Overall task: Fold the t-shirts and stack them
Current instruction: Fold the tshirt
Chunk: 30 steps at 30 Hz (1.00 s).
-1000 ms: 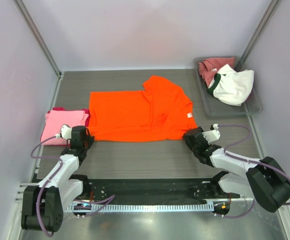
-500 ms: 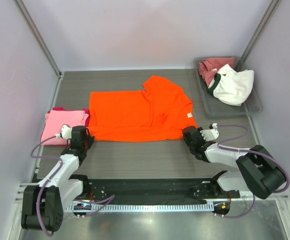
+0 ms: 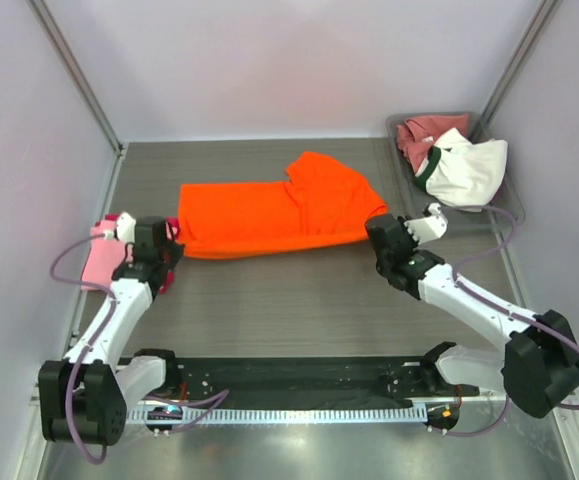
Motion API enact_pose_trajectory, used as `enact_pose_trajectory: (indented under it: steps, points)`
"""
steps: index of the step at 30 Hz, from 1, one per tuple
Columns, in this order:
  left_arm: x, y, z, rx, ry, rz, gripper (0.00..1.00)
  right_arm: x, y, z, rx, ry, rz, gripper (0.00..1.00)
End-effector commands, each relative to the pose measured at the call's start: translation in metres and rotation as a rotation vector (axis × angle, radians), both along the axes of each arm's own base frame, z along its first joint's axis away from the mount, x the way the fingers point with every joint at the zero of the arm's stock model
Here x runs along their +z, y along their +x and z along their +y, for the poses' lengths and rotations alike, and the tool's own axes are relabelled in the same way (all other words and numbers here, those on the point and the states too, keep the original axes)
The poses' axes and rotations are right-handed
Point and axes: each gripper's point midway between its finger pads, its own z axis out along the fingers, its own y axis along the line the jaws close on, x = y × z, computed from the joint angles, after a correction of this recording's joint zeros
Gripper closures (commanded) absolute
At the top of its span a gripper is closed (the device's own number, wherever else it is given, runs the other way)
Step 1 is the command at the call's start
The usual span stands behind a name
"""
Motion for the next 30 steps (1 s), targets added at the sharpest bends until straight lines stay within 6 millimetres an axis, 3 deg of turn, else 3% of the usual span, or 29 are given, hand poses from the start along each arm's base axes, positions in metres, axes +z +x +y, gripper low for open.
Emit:
enact_pose_trajectory:
  steps: [1, 2, 5, 7, 8, 13, 21, 30]
  points:
    - [0.070, 0.024, 0.012, -0.003, 0.093, -0.065, 1.00, 0.066, 0.009, -0.029, -0.080, -0.174, -0.076, 0.99]
    - [0.075, 0.021, 0.012, -0.009, 0.098, -0.040, 1.00, 0.094, 0.014, -0.028, -0.086, -0.160, -0.123, 0.99]
    - [0.108, 0.022, 0.008, -0.032, 0.084, -0.104, 1.00, 0.119, 0.009, -0.033, -0.080, -0.177, -0.149, 0.99]
    - [0.109, 0.018, 0.004, -0.055, 0.072, -0.115, 1.00, 0.122, 0.001, -0.036, -0.073, -0.169, -0.154, 0.99]
    - [0.106, 0.015, 0.004, -0.057, 0.073, -0.113, 1.00, 0.113, -0.003, -0.039, -0.071, -0.170, -0.138, 0.99]
    - [0.055, -0.008, 0.000, -0.074, 0.054, -0.013, 1.00, 0.077, -0.024, -0.043, -0.053, -0.146, -0.066, 0.99]
    - [0.040, -0.031, -0.008, -0.130, 0.029, 0.042, 1.00, 0.038, -0.056, -0.048, -0.013, -0.126, 0.063, 0.99]
    - [-0.020, -0.079, -0.024, -0.128, -0.091, 0.121, 0.90, -0.034, -0.114, -0.058, -0.019, -0.029, 0.251, 0.97]
